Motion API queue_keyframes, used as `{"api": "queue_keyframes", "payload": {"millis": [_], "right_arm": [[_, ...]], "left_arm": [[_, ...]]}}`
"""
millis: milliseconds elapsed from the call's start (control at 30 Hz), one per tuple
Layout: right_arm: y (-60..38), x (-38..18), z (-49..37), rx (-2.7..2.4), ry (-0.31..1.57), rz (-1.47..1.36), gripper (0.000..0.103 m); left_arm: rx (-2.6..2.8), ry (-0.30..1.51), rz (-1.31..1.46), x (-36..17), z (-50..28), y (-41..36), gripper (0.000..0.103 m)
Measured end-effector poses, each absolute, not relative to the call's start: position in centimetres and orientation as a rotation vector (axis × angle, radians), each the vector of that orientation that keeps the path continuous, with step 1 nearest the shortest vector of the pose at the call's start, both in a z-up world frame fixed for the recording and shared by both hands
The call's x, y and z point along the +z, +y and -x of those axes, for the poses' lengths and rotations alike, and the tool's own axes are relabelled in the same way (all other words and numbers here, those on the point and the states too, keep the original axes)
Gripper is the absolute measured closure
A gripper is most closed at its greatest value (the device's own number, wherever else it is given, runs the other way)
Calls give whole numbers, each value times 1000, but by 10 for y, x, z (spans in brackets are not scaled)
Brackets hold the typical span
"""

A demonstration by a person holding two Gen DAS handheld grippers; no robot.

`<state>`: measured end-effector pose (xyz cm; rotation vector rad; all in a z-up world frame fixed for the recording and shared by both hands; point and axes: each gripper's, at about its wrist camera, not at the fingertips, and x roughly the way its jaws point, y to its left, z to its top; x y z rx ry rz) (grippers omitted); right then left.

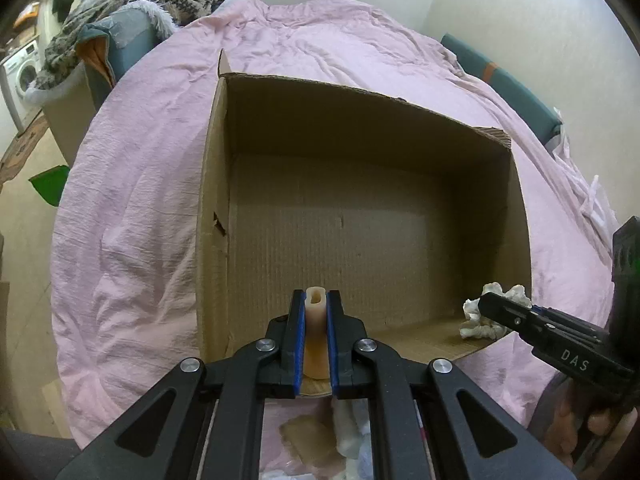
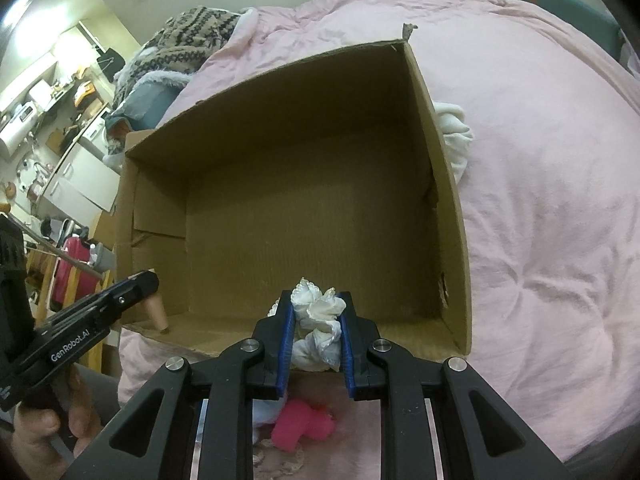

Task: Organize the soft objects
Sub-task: 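Carry both items into the box and open both tools to release them, then withdraw both tools from the box back toward the remaining items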

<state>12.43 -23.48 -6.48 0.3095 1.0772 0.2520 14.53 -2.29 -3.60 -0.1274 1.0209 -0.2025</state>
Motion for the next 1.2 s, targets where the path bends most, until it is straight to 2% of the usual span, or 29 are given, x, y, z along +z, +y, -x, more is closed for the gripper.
{"api": "queue_keyframes", "payload": {"millis": [167,267,467,533,567,600,667,700,767,833,1200], "right_arm": [[-229,-66,-126,244,1083,-295,81],[-228,-67,-127,245,1087,-297,76],[-224,-66,-126,252,1075,-280,76],[-224,-66,-126,255,1075,-279,74],[-225,-66,-127,256,1077,-280,73],[-225,-66,-127,256,1077,-282,69],[-226,-66,-126,253,1070,-288,48],[-227,-64,-125,245,1058,-292,30],[-229,-59,-123,235,1013,-302,25],[-230,-56,-124,220,997,-290,21],[-233,-51,-124,187,978,-267,21]], "left_arm": [[-199,1013,119,-36,-145,-24,90],[-185,1008,105,-37,-144,-23,85],[-161,1010,96,-38,-145,-21,84],[-161,1007,87,-37,-144,-22,77],[-161,1004,80,-37,-144,-24,68],[-163,996,75,-36,-143,-25,58],[-160,980,68,-34,-142,-26,46],[-160,973,66,-33,-141,-27,39],[-160,969,68,-32,-140,-27,34],[-159,965,67,-31,-140,-27,34],[-105,942,74,-25,-139,-21,34]]}}
